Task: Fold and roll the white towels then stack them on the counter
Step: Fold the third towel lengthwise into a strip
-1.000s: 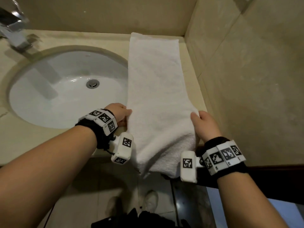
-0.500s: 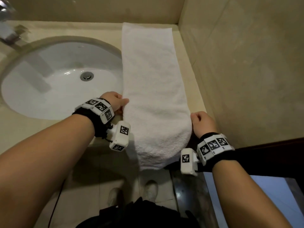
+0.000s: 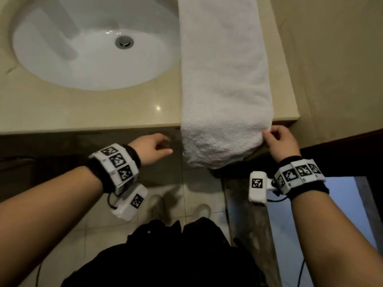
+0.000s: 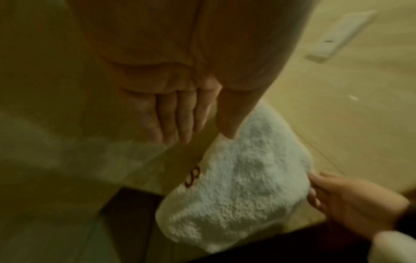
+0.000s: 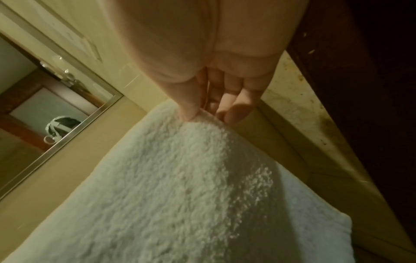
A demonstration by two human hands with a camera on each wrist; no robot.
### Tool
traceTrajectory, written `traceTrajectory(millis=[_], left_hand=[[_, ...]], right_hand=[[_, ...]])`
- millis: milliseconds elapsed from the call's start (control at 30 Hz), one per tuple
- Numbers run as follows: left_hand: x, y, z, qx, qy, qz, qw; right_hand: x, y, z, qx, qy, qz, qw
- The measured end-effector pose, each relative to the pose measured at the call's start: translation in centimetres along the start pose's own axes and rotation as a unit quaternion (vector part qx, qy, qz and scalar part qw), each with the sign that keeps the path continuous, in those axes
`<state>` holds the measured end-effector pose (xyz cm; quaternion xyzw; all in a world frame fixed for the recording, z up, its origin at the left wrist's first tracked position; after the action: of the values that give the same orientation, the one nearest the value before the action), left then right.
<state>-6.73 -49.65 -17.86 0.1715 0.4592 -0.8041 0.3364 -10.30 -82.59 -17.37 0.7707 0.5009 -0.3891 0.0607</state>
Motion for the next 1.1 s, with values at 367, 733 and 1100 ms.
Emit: traceTrajectory(millis=[367, 733, 1100], left_hand=[[5.8, 3.2, 2.9, 0.024, -0.210, 0.053, 0.976], [7.6, 2.4, 2.2, 0.008, -0.131, 0.016, 0.991], [10.0, 2.2, 0.9, -0.006, -0.131, 0.052, 0.990]], right_hand=[[-0.6, 0.7, 0.1, -0.035, 0.032, -0.020, 0.999], [-0.8, 1.4, -0.2, -0.017, 0.064, -0.012, 0.998], [-1.0, 1.2, 0.3, -0.014, 0.118, -0.028, 0.992]])
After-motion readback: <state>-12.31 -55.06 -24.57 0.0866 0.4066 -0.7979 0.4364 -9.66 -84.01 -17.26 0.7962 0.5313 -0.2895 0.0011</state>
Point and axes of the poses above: each hand's wrist, its own y-axis towards the middle knuckle, its own x-axis out of the palm, z = x × y, the point moved 3 cm from there along y, towards the middle knuckle, and after that the axes turned 3 degrees about y, right-handed, at the moved point
